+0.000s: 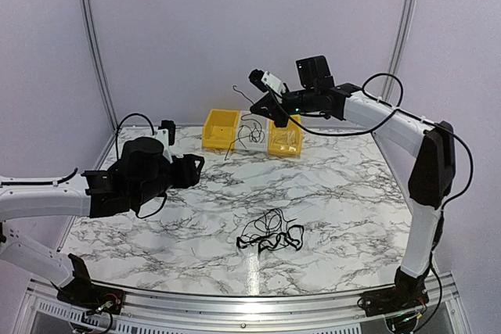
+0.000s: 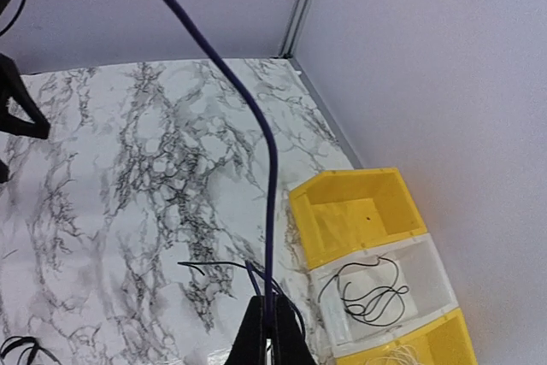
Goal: Untangle the cables
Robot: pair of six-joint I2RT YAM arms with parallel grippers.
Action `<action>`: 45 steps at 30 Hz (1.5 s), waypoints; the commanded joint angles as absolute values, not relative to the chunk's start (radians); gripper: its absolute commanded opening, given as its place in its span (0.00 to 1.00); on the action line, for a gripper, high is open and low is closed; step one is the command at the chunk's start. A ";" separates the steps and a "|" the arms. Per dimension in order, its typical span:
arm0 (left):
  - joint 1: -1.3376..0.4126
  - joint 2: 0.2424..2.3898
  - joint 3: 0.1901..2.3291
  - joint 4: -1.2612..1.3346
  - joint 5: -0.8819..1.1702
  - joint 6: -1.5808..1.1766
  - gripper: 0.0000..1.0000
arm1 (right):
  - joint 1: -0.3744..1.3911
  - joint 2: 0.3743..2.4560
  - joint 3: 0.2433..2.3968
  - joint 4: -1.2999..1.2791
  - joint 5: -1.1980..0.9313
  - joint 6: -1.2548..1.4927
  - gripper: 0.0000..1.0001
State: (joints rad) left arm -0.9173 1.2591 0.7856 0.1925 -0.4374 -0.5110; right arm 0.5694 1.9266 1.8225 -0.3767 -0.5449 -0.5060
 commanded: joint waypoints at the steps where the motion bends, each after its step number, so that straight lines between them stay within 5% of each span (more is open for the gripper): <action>1: -0.917 1.204 0.737 0.076 -0.507 -0.557 0.67 | 0.541 2.019 1.975 -0.301 -0.374 -0.508 0.00; 13: -0.917 1.232 0.678 0.104 -0.442 -0.604 0.68 | 0.470 2.302 2.256 -0.148 -0.245 -0.432 0.00; 37: -0.918 1.301 0.670 0.051 -0.407 -0.667 0.68 | 0.474 2.634 2.296 0.063 -0.237 -0.436 0.00; 45: -0.917 1.336 0.688 0.052 -0.382 -0.669 0.68 | 0.477 2.628 2.285 0.051 -0.229 -0.427 0.13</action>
